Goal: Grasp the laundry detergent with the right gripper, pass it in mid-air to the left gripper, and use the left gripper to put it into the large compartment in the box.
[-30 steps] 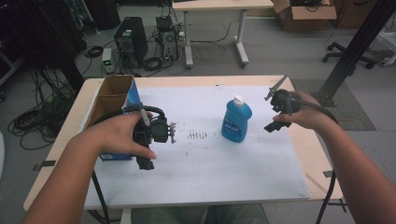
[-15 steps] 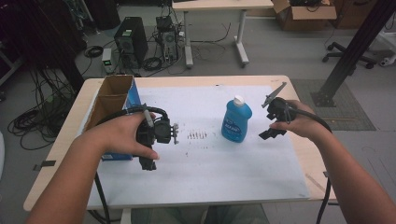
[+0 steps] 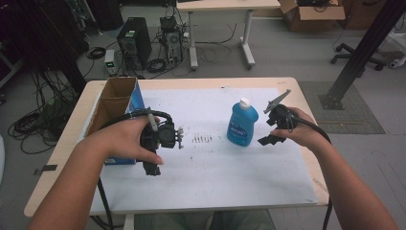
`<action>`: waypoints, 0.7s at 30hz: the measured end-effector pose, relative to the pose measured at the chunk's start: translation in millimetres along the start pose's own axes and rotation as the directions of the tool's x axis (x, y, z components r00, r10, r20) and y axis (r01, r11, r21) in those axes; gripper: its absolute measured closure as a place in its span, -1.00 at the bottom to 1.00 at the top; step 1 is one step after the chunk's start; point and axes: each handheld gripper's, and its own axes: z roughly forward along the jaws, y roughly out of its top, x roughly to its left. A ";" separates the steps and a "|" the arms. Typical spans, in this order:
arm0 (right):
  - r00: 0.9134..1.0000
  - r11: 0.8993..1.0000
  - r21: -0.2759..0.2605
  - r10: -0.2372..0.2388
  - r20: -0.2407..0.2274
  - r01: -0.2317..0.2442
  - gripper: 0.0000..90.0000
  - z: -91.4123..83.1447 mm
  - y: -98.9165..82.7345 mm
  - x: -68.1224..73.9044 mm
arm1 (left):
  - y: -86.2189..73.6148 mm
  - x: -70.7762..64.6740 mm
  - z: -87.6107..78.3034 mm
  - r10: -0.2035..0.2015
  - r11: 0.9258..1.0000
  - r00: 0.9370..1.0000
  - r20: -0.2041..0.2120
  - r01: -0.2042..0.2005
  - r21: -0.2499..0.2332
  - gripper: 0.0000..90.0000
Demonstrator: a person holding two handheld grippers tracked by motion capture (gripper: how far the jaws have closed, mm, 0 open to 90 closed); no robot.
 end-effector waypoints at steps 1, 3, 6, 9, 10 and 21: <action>1.000 1.000 -0.005 0.001 0.001 -0.001 -0.91 1.2 0.2 0.0 | 0.1 -0.1 0.4 -0.001 1.000 1.000 0.001 0.001 0.000 -0.87; 1.000 1.000 -0.013 0.005 0.000 -0.005 -0.91 2.3 0.2 0.0 | 0.1 -0.2 0.9 0.001 1.000 1.000 0.002 -0.001 0.000 -0.87; 1.000 0.999 -0.042 0.015 0.009 -0.014 -0.92 5.6 0.2 -0.2 | -0.1 -0.4 1.6 0.001 1.000 1.000 0.003 -0.001 -0.003 -0.87; 0.999 0.997 -0.074 0.034 0.003 -0.033 -0.92 10.7 -0.3 0.4 | -0.6 0.0 2.6 -0.001 1.000 1.000 -0.001 0.001 -0.004 -0.87; 0.999 0.997 -0.074 0.034 0.003 -0.033 -0.92 10.7 -0.3 0.4 | -0.6 0.2 2.7 0.000 1.000 1.000 0.001 0.000 0.000 -0.87; 0.999 0.982 -0.180 0.053 -0.012 -0.054 -0.92 24.1 -1.0 4.8 | -2.6 -1.0 5.2 -0.002 1.000 1.000 0.003 0.002 -0.004 -0.87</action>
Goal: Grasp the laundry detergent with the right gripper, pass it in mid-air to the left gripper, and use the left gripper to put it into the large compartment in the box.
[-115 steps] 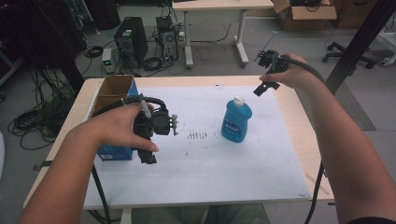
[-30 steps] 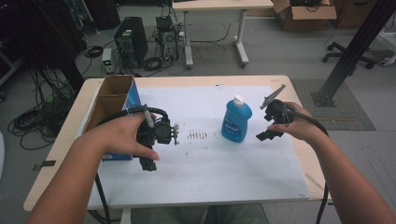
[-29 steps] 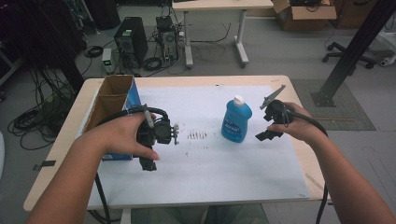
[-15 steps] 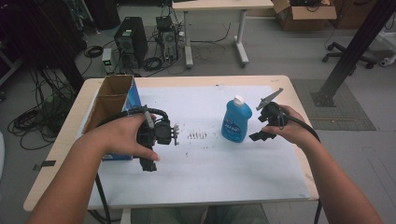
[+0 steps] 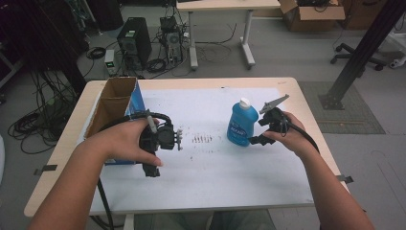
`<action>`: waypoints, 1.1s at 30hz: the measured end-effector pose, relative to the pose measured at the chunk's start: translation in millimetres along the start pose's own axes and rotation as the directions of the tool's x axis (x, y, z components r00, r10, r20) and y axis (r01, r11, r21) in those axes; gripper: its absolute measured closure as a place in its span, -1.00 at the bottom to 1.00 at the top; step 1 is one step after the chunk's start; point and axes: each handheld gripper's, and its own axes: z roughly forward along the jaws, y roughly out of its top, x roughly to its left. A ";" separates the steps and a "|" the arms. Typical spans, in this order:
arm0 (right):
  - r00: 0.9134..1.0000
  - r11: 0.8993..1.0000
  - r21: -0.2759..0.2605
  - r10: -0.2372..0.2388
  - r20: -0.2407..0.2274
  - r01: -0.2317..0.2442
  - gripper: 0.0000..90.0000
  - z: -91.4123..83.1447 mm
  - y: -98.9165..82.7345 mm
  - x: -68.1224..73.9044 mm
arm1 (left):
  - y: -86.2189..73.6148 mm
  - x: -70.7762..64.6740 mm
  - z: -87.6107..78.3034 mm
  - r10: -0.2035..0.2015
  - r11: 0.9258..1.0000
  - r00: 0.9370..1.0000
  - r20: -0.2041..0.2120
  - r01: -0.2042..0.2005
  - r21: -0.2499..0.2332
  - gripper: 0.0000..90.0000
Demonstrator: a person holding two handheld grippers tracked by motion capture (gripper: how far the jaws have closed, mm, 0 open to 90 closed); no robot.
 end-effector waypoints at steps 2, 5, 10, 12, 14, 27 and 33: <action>1.000 1.000 -0.018 0.000 0.003 0.000 -0.92 1.4 -0.4 0.4 | 0.0 -0.5 0.5 -0.001 1.000 1.000 0.000 0.001 -0.003 -0.87; 1.000 0.999 -0.033 -0.011 0.002 0.011 -0.92 4.6 -0.8 1.8 | 0.2 -0.8 0.3 0.000 1.000 1.000 -0.002 0.000 -0.002 -0.87; 1.000 0.997 -0.082 -0.013 0.000 0.013 -0.93 9.1 -0.2 3.2 | 2.1 -1.6 -1.3 0.002 1.000 1.000 -0.004 -0.002 -0.003 -0.87; 1.000 0.996 -0.091 -0.013 0.001 0.013 -0.93 10.1 0.1 3.5 | 2.7 -1.9 -1.3 0.002 1.000 1.000 -0.005 -0.002 -0.005 -0.87; 1.000 0.992 -0.120 -0.022 0.002 0.022 -0.93 13.9 0.4 4.1 | 4.1 -2.8 -1.0 0.008 1.000 1.000 -0.005 -0.008 -0.011 -0.87; 0.999 0.984 -0.176 -0.017 0.039 0.024 -0.95 23.8 0.7 8.4 | 6.7 -4.9 1.0 0.012 1.000 1.000 -0.002 -0.012 -0.009 -0.87; 0.998 0.977 -0.211 -0.014 0.057 0.026 -0.96 26.8 2.0 10.6 | 8.6 -5.6 0.5 0.015 1.000 1.000 -0.002 -0.015 -0.004 -0.87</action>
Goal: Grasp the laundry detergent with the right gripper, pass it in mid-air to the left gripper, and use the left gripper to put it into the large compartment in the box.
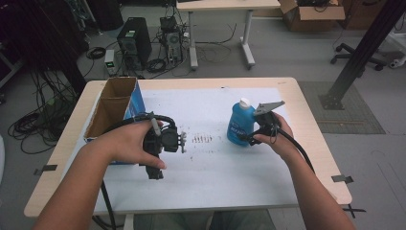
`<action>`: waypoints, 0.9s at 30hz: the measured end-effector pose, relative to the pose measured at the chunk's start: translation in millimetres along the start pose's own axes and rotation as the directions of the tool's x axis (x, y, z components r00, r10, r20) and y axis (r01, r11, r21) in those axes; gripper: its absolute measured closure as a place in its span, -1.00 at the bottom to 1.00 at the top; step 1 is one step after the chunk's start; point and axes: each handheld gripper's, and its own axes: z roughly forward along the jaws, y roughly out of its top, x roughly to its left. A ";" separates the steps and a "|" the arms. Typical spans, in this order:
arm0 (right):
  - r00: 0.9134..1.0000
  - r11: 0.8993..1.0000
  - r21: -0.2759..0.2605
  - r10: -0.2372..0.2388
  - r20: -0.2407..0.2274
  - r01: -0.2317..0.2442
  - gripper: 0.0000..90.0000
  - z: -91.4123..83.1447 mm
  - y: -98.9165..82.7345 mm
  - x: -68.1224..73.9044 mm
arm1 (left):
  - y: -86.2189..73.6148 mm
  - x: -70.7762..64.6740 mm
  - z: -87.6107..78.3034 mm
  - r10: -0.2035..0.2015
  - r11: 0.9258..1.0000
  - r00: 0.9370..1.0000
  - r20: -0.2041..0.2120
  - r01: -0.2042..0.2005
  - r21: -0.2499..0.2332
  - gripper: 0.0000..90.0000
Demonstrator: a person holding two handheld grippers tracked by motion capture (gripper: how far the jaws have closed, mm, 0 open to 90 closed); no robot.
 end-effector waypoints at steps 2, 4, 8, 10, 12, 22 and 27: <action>1.000 1.000 -0.004 0.002 -0.005 -0.002 -0.95 0.5 0.1 -0.3 | 0.2 0.0 -0.2 0.000 1.000 1.000 0.001 0.000 0.001 -0.87; 1.000 1.000 -0.018 0.009 0.007 -0.009 -0.95 2.6 -0.1 0.2 | 1.7 -0.8 -0.3 0.005 1.000 1.000 0.001 -0.005 0.000 -0.87; 1.000 0.999 -0.035 0.019 0.012 -0.019 -0.96 5.3 -1.4 0.3 | 3.2 -1.4 -0.1 0.009 1.000 1.000 0.001 -0.009 -0.001 -0.87; 1.000 0.999 -0.045 0.024 0.015 -0.023 -0.96 5.9 -1.6 0.5 | 3.7 -1.3 0.0 0.008 1.000 1.000 0.002 -0.008 0.001 -0.87; 1.000 0.998 -0.053 0.026 0.016 -0.025 -0.96 6.2 -1.5 0.8 | 4.0 -1.3 0.0 0.009 1.000 1.000 0.002 -0.009 0.002 -0.87; 1.000 0.997 -0.078 0.020 0.024 -0.018 -0.97 7.6 -1.6 2.3 | 5.1 -1.9 0.4 0.011 1.000 1.000 0.003 -0.011 0.001 -0.87; 0.999 0.995 -0.092 0.028 0.026 -0.026 -0.97 8.3 -2.6 2.8 | 5.8 -1.9 0.9 0.010 1.000 1.000 0.005 -0.010 0.001 -0.87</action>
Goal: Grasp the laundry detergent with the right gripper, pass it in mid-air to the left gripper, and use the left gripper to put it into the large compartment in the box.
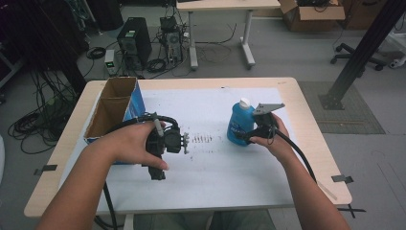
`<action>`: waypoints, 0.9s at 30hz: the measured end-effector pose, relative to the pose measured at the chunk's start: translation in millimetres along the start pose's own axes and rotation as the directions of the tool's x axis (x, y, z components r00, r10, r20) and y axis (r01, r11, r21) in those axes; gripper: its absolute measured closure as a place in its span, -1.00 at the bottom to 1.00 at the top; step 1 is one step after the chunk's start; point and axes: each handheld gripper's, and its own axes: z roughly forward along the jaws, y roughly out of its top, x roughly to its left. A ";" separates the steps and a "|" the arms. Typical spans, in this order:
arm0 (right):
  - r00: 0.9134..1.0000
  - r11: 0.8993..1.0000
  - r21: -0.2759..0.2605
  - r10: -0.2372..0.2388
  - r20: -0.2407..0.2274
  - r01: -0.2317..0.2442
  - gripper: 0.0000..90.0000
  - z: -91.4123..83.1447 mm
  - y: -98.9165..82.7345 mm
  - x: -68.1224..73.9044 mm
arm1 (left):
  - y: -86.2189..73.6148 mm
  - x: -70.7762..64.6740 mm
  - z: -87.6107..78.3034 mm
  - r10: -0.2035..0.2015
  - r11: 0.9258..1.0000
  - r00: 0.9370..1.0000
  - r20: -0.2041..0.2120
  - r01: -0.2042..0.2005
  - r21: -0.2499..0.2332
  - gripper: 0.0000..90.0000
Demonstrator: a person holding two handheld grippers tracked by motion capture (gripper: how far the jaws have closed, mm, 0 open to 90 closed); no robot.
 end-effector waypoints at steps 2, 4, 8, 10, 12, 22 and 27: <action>1.000 1.000 -0.002 0.001 -0.002 -0.001 -0.96 0.0 -0.2 -0.1 | 0.0 -0.1 0.1 0.000 1.000 1.000 0.000 0.000 0.001 -0.87; 1.000 1.000 -0.008 -0.001 0.003 0.001 -0.97 -0.1 -0.9 -0.5 | -0.3 -0.2 0.2 0.000 1.000 1.000 0.001 0.000 0.000 -0.87; 1.000 1.000 -0.020 0.002 0.004 -0.002 -0.97 -0.4 -1.9 -0.4 | -0.5 -0.1 0.6 -0.001 1.000 1.000 0.000 0.001 0.000 -0.87; 1.000 1.000 -0.021 0.002 0.003 -0.002 -0.97 -0.3 -2.0 -0.2 | -0.4 -0.2 0.7 -0.001 1.000 1.000 0.000 0.001 0.001 -0.87; 1.000 1.000 -0.024 0.003 -0.001 -0.003 -0.97 0.2 -2.3 0.5 | 0.1 -0.4 0.8 -0.001 1.000 1.000 0.001 0.001 0.001 -0.87; 0.999 0.998 -0.050 0.028 0.020 -0.027 -0.70 2.1 -3.5 1.3 | 0.6 -0.6 2.5 -0.003 1.000 1.000 0.005 0.003 0.006 -0.87; 1.000 0.998 -0.053 0.020 0.019 -0.019 -0.64 2.4 -3.1 2.5 | 1.0 -0.2 3.4 -0.004 1.000 1.000 0.000 0.004 0.012 -0.87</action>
